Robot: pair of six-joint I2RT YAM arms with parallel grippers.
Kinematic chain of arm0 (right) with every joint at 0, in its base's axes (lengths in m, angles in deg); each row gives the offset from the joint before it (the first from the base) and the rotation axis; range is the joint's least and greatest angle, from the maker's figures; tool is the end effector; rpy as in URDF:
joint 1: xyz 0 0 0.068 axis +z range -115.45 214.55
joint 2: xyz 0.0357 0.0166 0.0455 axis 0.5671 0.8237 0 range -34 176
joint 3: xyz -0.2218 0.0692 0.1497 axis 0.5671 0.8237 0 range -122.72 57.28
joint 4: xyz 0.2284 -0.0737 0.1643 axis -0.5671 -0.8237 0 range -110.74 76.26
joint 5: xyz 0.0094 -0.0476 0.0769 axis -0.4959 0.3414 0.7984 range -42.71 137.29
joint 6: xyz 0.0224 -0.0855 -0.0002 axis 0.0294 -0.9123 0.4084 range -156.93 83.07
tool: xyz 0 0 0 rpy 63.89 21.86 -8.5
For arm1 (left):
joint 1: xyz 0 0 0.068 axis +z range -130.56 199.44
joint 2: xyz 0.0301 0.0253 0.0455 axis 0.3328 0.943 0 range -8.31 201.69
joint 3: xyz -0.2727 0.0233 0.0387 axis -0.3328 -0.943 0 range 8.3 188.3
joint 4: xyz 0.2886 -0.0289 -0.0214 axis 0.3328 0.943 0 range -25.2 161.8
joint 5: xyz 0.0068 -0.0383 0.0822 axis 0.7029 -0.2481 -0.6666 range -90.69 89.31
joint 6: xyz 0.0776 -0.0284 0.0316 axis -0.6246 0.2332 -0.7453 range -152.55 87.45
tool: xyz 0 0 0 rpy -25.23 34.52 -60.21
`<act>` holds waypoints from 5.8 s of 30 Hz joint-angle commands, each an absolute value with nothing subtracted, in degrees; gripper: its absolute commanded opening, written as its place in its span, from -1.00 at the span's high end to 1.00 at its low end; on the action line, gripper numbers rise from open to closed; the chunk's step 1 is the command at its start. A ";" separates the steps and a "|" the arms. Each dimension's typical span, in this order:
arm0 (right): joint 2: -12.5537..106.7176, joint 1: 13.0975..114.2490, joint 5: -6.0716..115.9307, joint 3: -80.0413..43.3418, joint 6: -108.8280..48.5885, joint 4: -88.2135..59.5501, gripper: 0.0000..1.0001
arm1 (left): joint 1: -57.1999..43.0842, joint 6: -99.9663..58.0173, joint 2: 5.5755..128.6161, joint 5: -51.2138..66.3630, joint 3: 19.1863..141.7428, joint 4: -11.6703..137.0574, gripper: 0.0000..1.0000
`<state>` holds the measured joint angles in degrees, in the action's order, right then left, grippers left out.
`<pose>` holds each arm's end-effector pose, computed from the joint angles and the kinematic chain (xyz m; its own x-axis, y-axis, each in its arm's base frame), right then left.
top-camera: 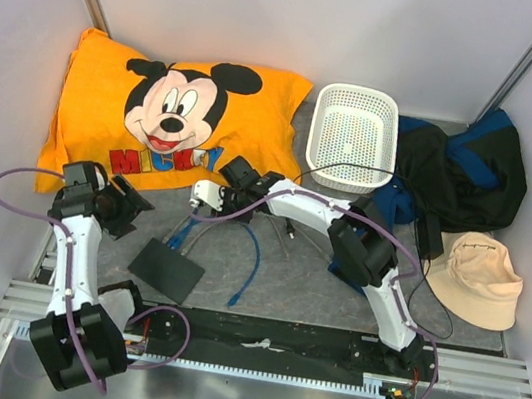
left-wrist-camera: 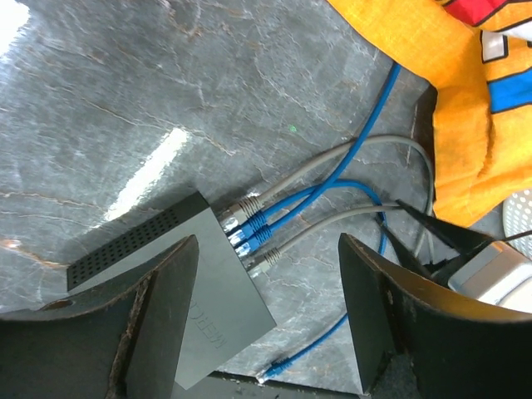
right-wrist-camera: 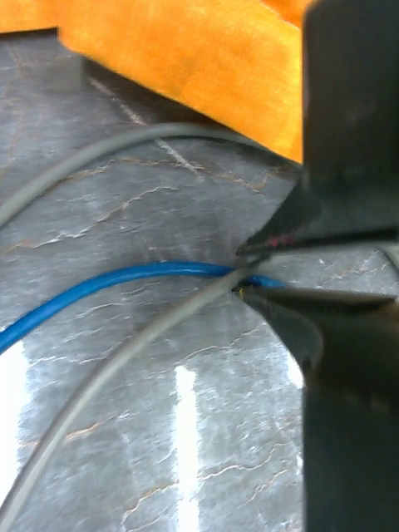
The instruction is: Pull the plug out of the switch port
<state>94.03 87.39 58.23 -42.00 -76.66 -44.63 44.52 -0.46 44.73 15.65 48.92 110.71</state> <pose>0.3096 0.4333 0.1138 0.1363 -0.8590 -0.4935 -0.9795 -0.0422 -0.1971 0.2087 0.0733 0.1994 -0.5080 -0.8007 -0.3176 -0.6409 0.5977 -0.4818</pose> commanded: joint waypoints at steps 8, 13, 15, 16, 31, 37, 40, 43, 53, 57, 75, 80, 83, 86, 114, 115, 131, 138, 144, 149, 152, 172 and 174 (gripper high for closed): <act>81.41 76.06 49.30 -17.19 -52.60 -47.92 0.99 | 41.69 -2.31 48.64 24.45 47.76 103.38 -0.48; 73.51 71.02 51.85 -8.29 -51.52 -48.10 0.99 | 37.38 -3.90 48.64 23.48 47.58 102.94 -0.50; 72.00 70.93 56.06 -7.23 -51.87 -50.02 0.87 | 35.62 -4.69 49.43 23.75 47.49 102.94 -0.50; 71.30 70.93 58.08 -7.49 -51.70 -50.82 0.78 | 35.09 -4.95 49.87 23.92 47.58 102.59 -0.50; 76.73 75.14 67.78 -32.89 -49.16 -57.68 -0.34 | 28.58 -3.29 54.61 27.87 46.18 100.05 -0.40; 78.14 79.19 70.92 -32.10 -47.75 -57.24 -0.19 | 28.41 -1.53 58.13 30.16 43.28 97.85 0.31; 80.25 80.51 70.15 -31.49 -46.17 -56.37 0.37 | 27.70 -1.01 59.71 31.57 42.92 97.14 0.97; 81.83 82.09 63.73 -30.69 -45.20 -54.61 1.00 | 27.18 -0.47 61.30 30.52 43.19 97.23 0.96; 85.44 86.92 60.56 -32.18 -45.63 -53.73 1.00 | 27.09 0.58 67.53 22.25 42.84 98.11 0.96; 87.64 88.42 61.79 -34.12 -45.64 -53.81 1.00 | 27.09 0.58 71.05 22.69 44.50 95.22 0.96; 95.03 100.46 67.51 -46.34 -43.61 -53.73 0.97 | 27.09 -10.05 76.16 18.56 54.27 95.21 0.96; 88.89 98.89 61.88 -43.71 -46.60 -55.21 0.94 | 27.09 -10.40 72.12 16.46 55.22 97.40 0.97; 83.09 96.87 60.65 -42.74 -49.41 -57.32 0.87 | 27.09 -11.11 69.05 13.92 59.00 101.96 0.96; 77.20 93.62 59.51 -41.86 -50.82 -58.12 0.77 | 27.09 -11.90 66.14 12.50 62.95 106.27 0.96; 96.60 74.80 89.12 -56.09 -50.74 -55.48 -0.64 | 24.54 -12.34 66.74 34.20 48.99 91.26 -0.21; 97.91 74.80 89.21 -56.53 -50.56 -55.48 -0.64 | 24.54 -11.90 67.01 34.90 48.47 90.90 -0.13; 108.21 74.80 94.57 -64.80 -47.83 -53.90 -0.52 | 25.24 -10.49 72.72 27.62 45.03 89.14 0.89; 108.47 75.06 95.36 -61.90 -45.02 -51.18 -0.44 | 25.15 -10.32 74.31 25.77 45.56 89.58 0.96; 109.79 75.85 95.19 -62.07 -42.65 -49.60 -0.36 | 25.33 -10.05 74.57 25.33 45.56 89.32 0.97; 110.14 76.56 95.28 -61.02 -42.74 -49.68 -0.25 | 25.33 -9.97 74.22 25.15 45.12 89.14 0.96; 110.23 76.91 95.28 -60.75 -42.56 -49.59 -0.20 | 25.33 -9.88 74.04 25.15 45.03 89.14 0.97; 111.99 77.00 97.74 -60.31 -41.59 -49.86 0.06 | 25.33 -10.23 73.43 25.50 44.59 88.97 0.97; 112.16 77.09 97.83 -60.40 -41.59 -49.95 0.07 | 25.24 -10.23 73.34 25.42 44.42 88.88 0.96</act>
<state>109.74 76.57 97.66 -60.49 -41.34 -49.72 24.98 -9.62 72.79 30.99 45.83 89.81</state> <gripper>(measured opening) 0.470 0.025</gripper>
